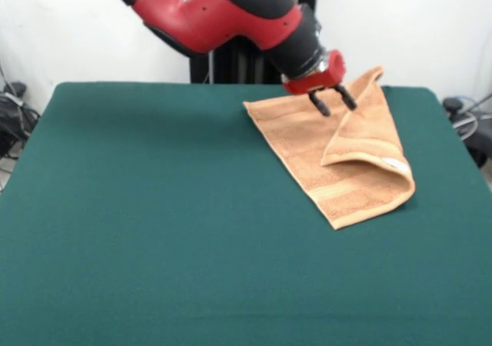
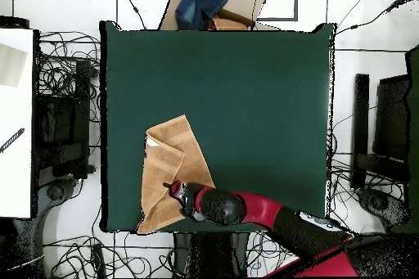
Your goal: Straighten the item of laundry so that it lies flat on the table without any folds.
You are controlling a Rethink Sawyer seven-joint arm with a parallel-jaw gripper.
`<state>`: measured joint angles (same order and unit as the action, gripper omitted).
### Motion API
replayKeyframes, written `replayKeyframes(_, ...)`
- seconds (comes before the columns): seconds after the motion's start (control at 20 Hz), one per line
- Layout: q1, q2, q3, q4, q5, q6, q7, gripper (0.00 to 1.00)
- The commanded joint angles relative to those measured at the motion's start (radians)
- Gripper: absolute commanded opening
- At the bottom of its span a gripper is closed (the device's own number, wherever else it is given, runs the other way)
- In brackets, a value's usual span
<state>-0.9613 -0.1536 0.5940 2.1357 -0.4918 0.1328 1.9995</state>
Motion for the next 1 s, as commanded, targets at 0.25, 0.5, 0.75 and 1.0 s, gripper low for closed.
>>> replayKeyframes(0.25,0.029,0.023,0.066,-0.17,-0.052,0.071,-0.061,1.0)
replayKeyframes(0.5,0.035,0.026,0.065,-0.167,-0.054,0.058,-0.041,1.0)
replayKeyframes(0.75,0.032,0.077,0.067,-0.2,-0.061,0.059,-0.057,1.0)
replayKeyframes(1.0,0.013,0.14,0.071,-0.216,-0.092,0.03,-0.071,1.0)
